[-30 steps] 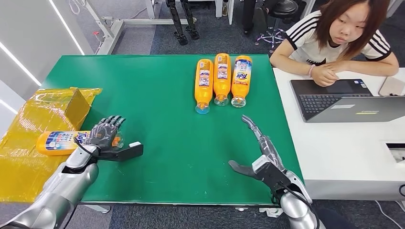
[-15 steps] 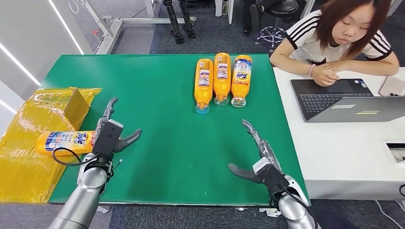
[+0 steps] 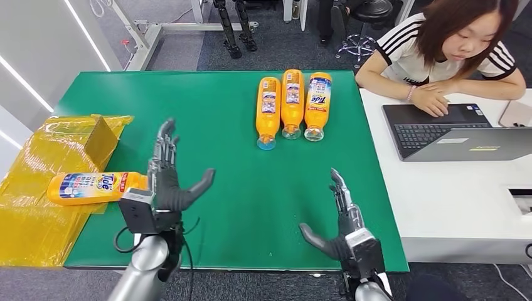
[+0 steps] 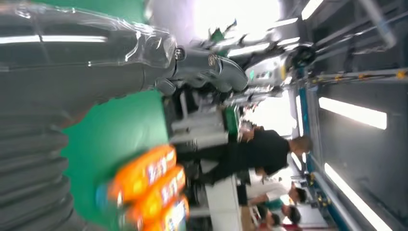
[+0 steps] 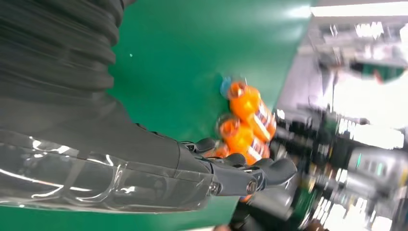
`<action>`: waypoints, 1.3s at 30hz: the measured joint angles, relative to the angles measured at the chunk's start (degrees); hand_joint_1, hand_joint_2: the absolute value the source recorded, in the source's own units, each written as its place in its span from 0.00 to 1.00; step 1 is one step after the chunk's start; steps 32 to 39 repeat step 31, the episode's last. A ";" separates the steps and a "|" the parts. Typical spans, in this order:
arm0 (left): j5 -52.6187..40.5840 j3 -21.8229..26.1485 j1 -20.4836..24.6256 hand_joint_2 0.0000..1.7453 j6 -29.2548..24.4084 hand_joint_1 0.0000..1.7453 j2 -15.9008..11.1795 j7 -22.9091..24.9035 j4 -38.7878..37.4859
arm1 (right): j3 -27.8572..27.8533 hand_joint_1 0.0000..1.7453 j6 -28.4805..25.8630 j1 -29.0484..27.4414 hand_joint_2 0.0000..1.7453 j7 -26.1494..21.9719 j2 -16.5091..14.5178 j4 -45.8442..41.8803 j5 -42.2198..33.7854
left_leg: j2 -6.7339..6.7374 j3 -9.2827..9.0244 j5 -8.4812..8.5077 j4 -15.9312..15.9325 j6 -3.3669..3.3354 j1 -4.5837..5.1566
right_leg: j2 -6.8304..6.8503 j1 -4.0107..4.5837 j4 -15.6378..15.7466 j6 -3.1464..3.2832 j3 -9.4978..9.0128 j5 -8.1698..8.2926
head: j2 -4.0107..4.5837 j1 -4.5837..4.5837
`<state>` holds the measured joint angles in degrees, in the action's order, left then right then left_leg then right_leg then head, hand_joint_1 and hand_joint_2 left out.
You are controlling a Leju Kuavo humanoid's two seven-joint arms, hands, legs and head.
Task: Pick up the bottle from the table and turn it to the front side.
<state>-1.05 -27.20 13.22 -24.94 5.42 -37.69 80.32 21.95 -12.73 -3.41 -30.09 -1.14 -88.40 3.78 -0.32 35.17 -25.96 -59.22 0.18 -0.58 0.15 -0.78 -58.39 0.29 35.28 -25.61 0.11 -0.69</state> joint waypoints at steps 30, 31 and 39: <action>-5.87 2.20 -12.80 1.00 1.85 0.00 2.97 3.84 3.34 | -3.55 0.00 1.15 -10.03 1.00 -0.69 -7.45 -10.17 -3.08 | 0.07 -0.04 -0.10 0.03 0.04 -0.02 | -0.05 0.01 -0.02 -0.02 -0.03 -0.14 | 0.00 0.00; -5.94 2.20 -12.84 1.00 1.89 0.00 2.98 3.90 3.37 | -3.67 0.00 1.26 -9.94 1.00 -0.61 -7.57 -10.17 -3.01 | 0.07 -0.05 -0.10 0.03 0.04 -0.02 | -0.05 0.01 -0.02 -0.02 -0.03 -0.14 | 0.00 0.00; -5.94 2.20 -12.84 1.00 1.89 0.00 2.98 3.90 3.37 | -3.67 0.00 1.26 -9.94 1.00 -0.61 -7.57 -10.17 -3.01 | 0.07 -0.05 -0.10 0.03 0.04 -0.02 | -0.05 0.01 -0.02 -0.02 -0.03 -0.14 | 0.00 0.00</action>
